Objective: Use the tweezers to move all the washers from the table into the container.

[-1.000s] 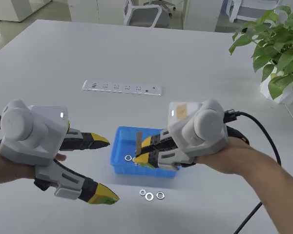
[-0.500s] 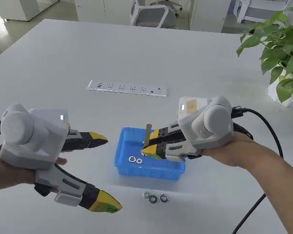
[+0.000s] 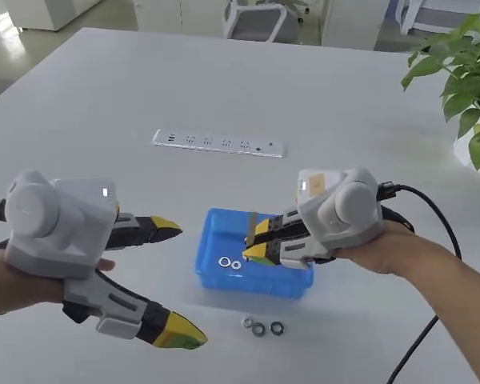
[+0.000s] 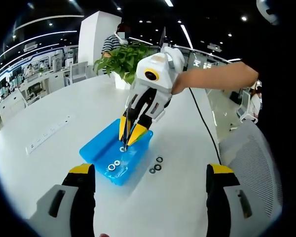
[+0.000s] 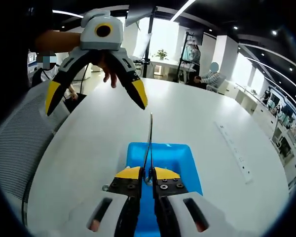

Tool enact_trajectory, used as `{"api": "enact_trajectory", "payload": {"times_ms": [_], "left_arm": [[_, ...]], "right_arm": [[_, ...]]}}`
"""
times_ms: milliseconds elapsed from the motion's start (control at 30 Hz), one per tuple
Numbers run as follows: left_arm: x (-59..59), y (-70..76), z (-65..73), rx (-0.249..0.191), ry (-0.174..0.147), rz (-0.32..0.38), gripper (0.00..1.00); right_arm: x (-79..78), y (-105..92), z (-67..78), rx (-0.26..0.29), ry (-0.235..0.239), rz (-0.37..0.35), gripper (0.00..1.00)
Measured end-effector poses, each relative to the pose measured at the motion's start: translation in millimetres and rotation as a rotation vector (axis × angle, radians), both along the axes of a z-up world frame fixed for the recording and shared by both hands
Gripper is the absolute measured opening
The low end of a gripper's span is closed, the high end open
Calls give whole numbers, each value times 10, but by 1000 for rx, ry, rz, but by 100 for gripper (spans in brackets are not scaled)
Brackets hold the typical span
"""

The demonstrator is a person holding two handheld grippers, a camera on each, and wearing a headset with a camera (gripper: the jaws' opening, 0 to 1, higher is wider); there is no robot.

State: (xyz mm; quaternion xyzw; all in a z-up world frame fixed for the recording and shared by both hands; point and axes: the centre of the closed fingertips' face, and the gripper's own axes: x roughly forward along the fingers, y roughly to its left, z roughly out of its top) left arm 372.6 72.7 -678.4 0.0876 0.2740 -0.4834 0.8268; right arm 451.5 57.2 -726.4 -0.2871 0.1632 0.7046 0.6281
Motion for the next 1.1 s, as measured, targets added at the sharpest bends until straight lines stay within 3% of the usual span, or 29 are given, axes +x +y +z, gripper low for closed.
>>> {"api": "enact_trajectory", "payload": {"times_ms": [500, 633, 1000, 1100], "left_arm": [[110, -23, 24, -16, -10, 9, 99], [139, -55, -2, -15, 2, -12, 92], [256, -142, -30, -8, 7, -44, 88], [304, -160, -63, 14, 2, -58, 83]], "right_arm": [[101, -4, -213, -18, 31, -17, 9], [94, -6, -256, -22, 41, -20, 9], [95, -20, -337, -31, 57, -25, 9], [94, -21, -353, -27, 67, -32, 9]]}}
